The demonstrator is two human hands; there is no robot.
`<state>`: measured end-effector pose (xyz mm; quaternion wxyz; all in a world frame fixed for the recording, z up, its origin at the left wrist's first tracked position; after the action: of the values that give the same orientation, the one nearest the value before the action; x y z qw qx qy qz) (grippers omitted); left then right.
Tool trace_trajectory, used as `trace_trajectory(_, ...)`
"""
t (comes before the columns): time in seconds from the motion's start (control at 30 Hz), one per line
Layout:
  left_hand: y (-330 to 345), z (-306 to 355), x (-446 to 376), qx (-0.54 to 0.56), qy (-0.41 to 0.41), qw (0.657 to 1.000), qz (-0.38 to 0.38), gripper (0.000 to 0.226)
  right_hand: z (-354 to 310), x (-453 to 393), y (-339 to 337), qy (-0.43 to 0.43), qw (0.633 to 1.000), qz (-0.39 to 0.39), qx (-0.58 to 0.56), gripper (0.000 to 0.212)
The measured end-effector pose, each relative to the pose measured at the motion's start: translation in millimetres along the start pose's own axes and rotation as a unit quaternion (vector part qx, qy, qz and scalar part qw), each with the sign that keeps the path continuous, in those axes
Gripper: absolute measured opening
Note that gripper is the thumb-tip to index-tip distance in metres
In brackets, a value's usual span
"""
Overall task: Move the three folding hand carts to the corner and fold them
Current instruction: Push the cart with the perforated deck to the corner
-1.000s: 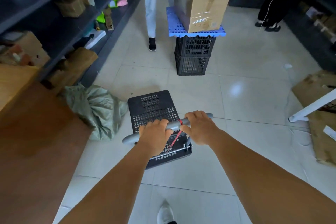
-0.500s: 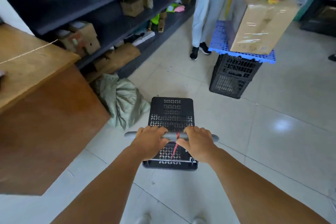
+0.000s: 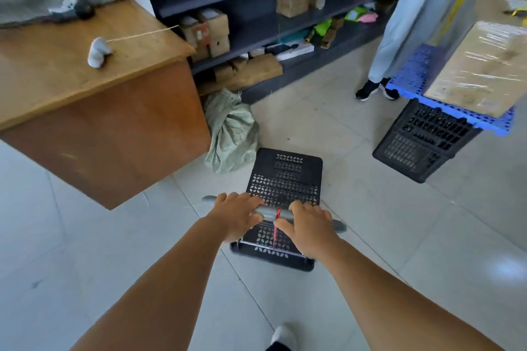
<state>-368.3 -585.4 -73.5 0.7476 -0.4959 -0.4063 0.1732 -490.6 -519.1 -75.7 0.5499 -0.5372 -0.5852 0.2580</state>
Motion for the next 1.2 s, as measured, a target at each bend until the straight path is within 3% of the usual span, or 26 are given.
trace_trajectory(0.3,85,4,97,0.005,-0.025,1.0,-0.008,0.037,-26,92,79,-0.021,0.999,-0.045,0.016,0.053)
trace_trajectory(0.47,124,26,150,-0.05,-0.027,0.998,0.007,0.04,-28,145,107,-0.044,0.998,-0.03,0.014,0.05)
trace_trajectory(0.73,134,51,207,-0.01,-0.076,0.996,0.045,0.037,-27,190,108,-0.095,0.994,-0.049,0.02,0.046)
trace_trajectory(1.2,154,104,255,0.063,-0.209,0.975,0.031,0.037,-5,221,100,-0.209,0.972,-0.096,0.054,0.044)
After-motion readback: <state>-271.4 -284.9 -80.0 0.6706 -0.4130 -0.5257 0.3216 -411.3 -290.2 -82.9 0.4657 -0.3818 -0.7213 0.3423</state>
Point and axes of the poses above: each hand's wrist, its own x-axis away from the middle knuckle, its own y-axis out of the palm, z = x × y, the point moved 9 cm from there along -x, towards the middle knuckle, and after that the axes turned 2 degrees about -x, right-handed, at the moved point
